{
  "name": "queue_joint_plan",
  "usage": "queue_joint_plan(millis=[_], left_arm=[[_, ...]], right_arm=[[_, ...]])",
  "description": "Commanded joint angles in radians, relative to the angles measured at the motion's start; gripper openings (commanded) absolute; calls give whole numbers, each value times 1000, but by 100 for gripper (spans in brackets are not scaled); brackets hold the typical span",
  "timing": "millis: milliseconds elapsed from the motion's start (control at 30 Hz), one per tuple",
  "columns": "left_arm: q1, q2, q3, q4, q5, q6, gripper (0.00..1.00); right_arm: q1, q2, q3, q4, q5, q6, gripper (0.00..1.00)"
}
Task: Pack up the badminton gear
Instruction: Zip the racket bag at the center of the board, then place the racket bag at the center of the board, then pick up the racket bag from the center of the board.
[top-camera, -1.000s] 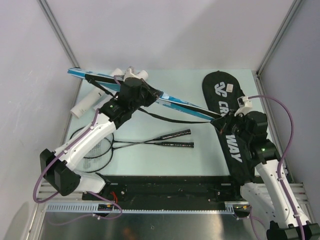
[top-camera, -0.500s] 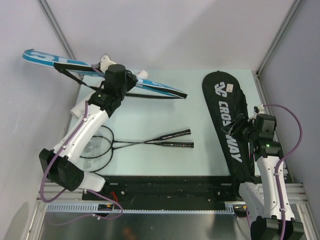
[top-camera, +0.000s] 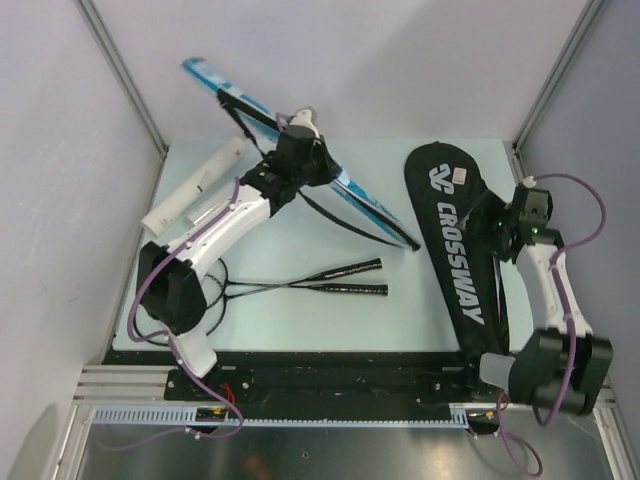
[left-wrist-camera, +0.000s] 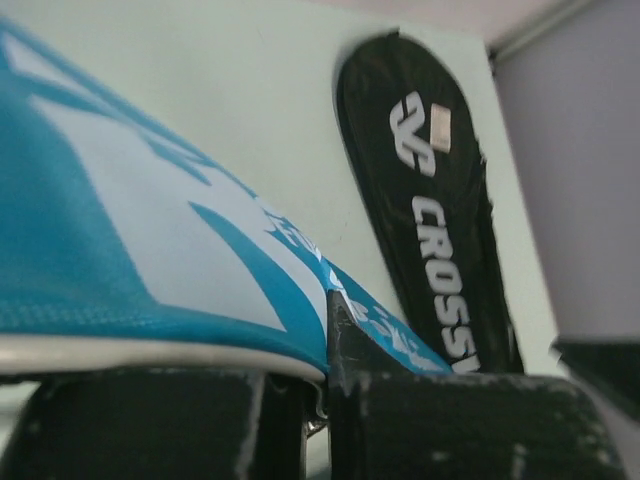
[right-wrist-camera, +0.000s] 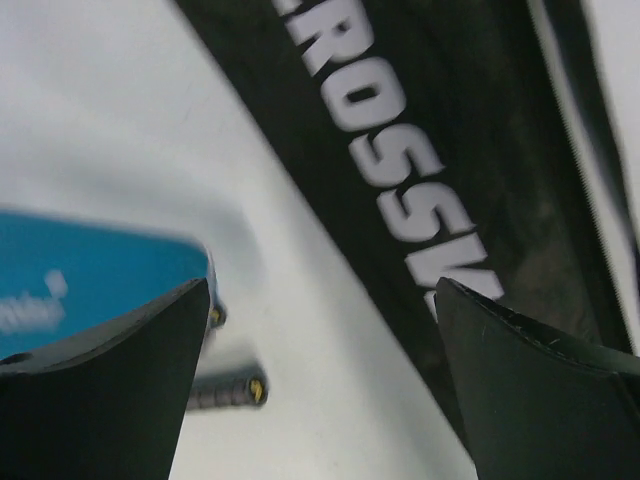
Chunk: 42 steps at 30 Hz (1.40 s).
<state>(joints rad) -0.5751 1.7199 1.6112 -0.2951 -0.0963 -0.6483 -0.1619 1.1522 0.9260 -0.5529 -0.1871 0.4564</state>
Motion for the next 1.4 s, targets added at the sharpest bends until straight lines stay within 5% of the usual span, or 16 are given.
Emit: queue_joint_plan(millis=[0, 100, 267, 533, 800, 967, 1133, 1233, 1267, 1300, 1367], left_arm=[[-15, -34, 61, 175, 87, 240, 0], [-14, -30, 13, 290, 257, 277, 0], [-14, 98, 24, 520, 623, 125, 0], [-20, 305, 156, 654, 763, -79, 0], [-14, 417, 179, 663, 833, -71, 0], [-11, 441, 173, 663, 851, -93, 0], [-16, 460, 142, 663, 862, -111, 1], [-23, 486, 136, 662, 886, -126, 0], [-26, 495, 138, 662, 909, -125, 1], [-31, 509, 135, 660, 914, -125, 0], [-38, 524, 130, 659, 919, -126, 0]], right_arm=[[-111, 154, 111, 97, 78, 27, 100], [-108, 239, 152, 174, 187, -86, 100], [-134, 553, 427, 146, 198, -280, 100], [-162, 912, 680, 117, 14, -430, 96], [-151, 1096, 813, 30, -66, -547, 90], [-90, 1109, 800, 33, 72, -571, 82], [-31, 1173, 884, 2, 169, -555, 57], [-22, 1218, 944, -44, 233, -536, 31], [-25, 1219, 955, -57, 233, -530, 8], [-28, 1215, 958, -59, 242, -516, 0], [-39, 1157, 933, -33, 256, -504, 0]])
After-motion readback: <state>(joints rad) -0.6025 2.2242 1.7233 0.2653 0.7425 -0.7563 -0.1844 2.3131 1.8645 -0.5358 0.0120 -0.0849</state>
